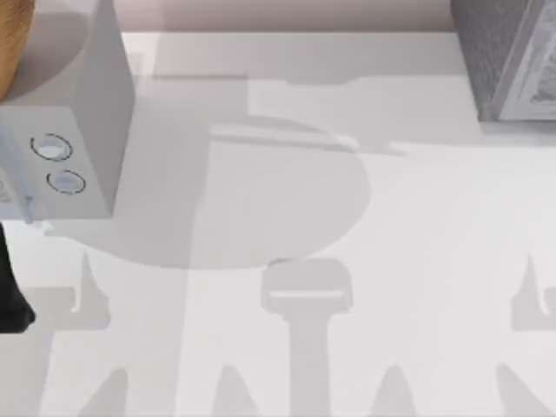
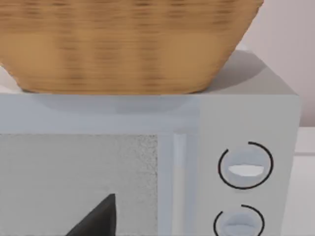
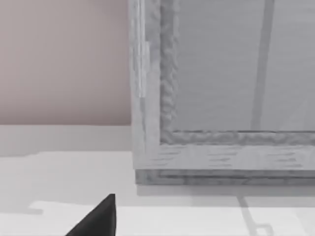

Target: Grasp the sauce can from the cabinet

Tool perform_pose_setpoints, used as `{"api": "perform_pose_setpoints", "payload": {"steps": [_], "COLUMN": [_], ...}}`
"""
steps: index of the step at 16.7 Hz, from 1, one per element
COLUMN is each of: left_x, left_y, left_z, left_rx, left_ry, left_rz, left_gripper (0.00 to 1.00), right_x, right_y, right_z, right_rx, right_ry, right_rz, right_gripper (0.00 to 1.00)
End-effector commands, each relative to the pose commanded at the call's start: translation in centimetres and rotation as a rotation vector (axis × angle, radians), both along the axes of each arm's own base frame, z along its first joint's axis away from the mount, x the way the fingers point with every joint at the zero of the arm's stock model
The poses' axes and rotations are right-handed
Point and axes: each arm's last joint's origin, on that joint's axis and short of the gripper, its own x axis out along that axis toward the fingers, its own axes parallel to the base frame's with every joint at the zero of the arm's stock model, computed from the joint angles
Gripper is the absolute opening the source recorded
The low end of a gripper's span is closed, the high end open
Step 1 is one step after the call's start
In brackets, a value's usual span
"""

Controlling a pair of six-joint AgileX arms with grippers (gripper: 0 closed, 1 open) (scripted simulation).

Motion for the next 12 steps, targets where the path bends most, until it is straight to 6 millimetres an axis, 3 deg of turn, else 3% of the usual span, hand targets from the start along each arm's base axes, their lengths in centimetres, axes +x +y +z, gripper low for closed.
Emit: {"api": "perform_pose_setpoints", "payload": {"steps": [3,6,8,12], "left_x": [0.0,0.0,0.0,0.0], "left_y": [0.0,0.0,0.0,0.0], "left_z": [0.0,0.0,0.0,0.0], "left_rx": [0.0,0.0,0.0,0.0], "left_ry": [0.0,0.0,0.0,0.0], "left_rz": [0.0,0.0,0.0,0.0], "left_gripper": [1.0,1.0,1.0,1.0], "right_x": [0.0,-0.1,0.0,1.0], "right_y": [0.0,0.0,0.1,0.5], "right_z": [0.3,2.8,5.9,13.9], "right_rx": [0.0,0.002,0.003,0.004], "right_ry": [-0.003,-0.014,-0.023,-0.03], "right_rz": [-0.002,-0.013,-0.018,-0.02], "right_gripper": [1.0,1.0,1.0,1.0]}}
